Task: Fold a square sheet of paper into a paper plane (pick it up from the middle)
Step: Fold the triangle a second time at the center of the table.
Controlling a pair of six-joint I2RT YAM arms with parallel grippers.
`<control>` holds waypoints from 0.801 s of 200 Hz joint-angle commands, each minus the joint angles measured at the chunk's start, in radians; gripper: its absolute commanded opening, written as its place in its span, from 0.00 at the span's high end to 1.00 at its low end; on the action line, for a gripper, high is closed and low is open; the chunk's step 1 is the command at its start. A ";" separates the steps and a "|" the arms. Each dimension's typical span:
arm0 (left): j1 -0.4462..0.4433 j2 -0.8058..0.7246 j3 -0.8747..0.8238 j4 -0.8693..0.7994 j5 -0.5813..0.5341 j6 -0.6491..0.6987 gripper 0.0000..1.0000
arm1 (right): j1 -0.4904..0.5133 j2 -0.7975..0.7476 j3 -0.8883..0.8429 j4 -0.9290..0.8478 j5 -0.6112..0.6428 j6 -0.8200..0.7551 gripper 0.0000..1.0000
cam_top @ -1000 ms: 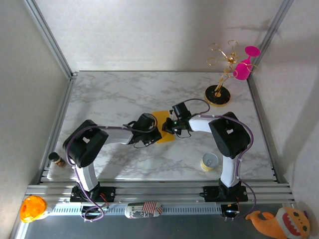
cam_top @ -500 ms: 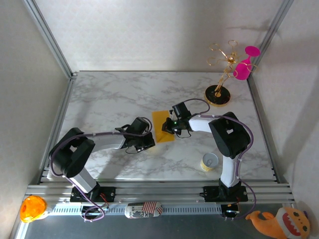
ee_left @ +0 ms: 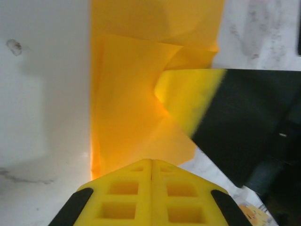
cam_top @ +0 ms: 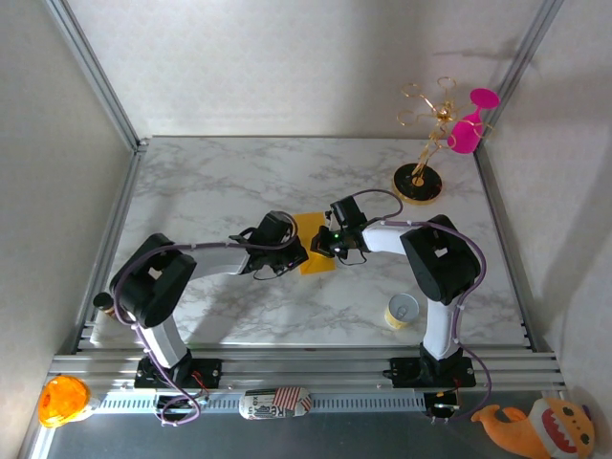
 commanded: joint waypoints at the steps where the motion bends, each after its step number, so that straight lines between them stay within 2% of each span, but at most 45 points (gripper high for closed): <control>1: -0.006 0.038 0.023 0.005 -0.005 -0.016 0.99 | -0.003 0.059 -0.035 -0.091 0.090 0.012 1.00; 54: -0.009 0.067 -0.001 -0.079 -0.062 0.014 1.00 | -0.003 0.036 -0.029 -0.070 0.062 0.014 1.00; 101: -0.009 0.067 -0.035 -0.086 -0.060 0.033 1.00 | -0.003 -0.113 -0.065 0.022 0.039 -0.088 0.99; 134: -0.008 0.069 -0.034 -0.085 -0.054 0.041 1.00 | 0.014 -0.098 -0.060 0.010 -0.018 -0.089 0.99; 160: -0.009 0.071 -0.032 -0.089 -0.054 0.045 1.00 | 0.038 -0.070 -0.052 -0.003 -0.016 -0.070 1.00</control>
